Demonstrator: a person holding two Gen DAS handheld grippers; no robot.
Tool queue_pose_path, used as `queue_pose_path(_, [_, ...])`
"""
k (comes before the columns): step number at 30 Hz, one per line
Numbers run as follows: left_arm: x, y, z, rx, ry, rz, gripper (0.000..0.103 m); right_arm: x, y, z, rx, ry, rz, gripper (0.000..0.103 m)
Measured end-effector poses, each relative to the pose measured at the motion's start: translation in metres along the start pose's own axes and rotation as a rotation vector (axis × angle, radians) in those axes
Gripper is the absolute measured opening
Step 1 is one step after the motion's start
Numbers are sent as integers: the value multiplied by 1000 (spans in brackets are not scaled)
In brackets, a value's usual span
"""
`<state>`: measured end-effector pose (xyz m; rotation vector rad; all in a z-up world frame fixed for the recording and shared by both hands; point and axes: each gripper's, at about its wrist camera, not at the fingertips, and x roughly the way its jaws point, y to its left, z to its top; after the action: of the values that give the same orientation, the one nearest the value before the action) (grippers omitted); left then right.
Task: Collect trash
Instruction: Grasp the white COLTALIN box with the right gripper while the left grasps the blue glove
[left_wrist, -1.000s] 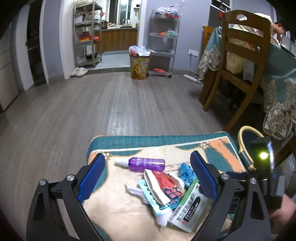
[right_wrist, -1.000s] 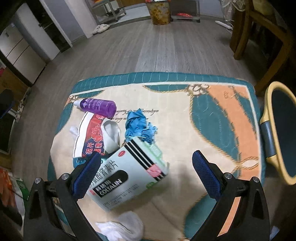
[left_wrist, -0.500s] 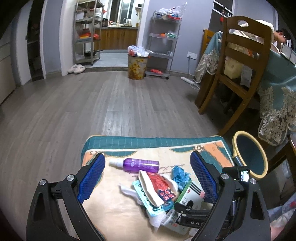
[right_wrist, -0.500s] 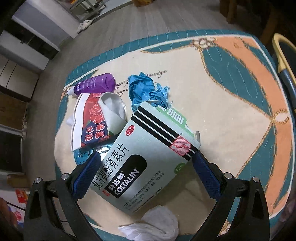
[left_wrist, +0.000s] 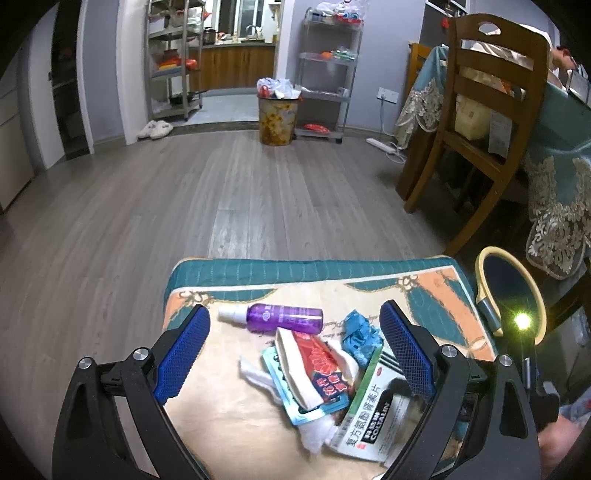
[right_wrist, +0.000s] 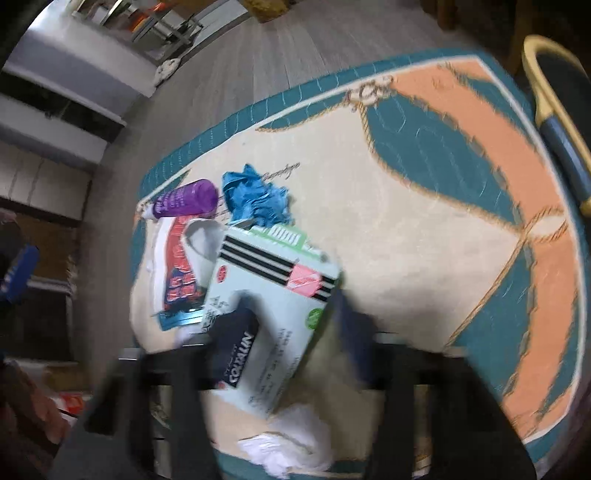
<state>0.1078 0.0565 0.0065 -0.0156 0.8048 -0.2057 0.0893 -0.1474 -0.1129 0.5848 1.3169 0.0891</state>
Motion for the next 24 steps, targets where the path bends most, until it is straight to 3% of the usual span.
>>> queue_pose_path(8, [2,-5,-4,39,9,5,93,28,26,-4,-61,29,-48,87])
queue_pose_path(12, [2,-2,-3,24,12,-5,93,37,42,-8,-210,36,-155,92])
queue_pose_path(18, [1,-4,-2,16,10,-21,93,19,23,-11,-200,41,-145,81])
queue_pose_path(24, [14,-12,-5,44,52,-4,93,-12,5,7,-222,-13,-151,81])
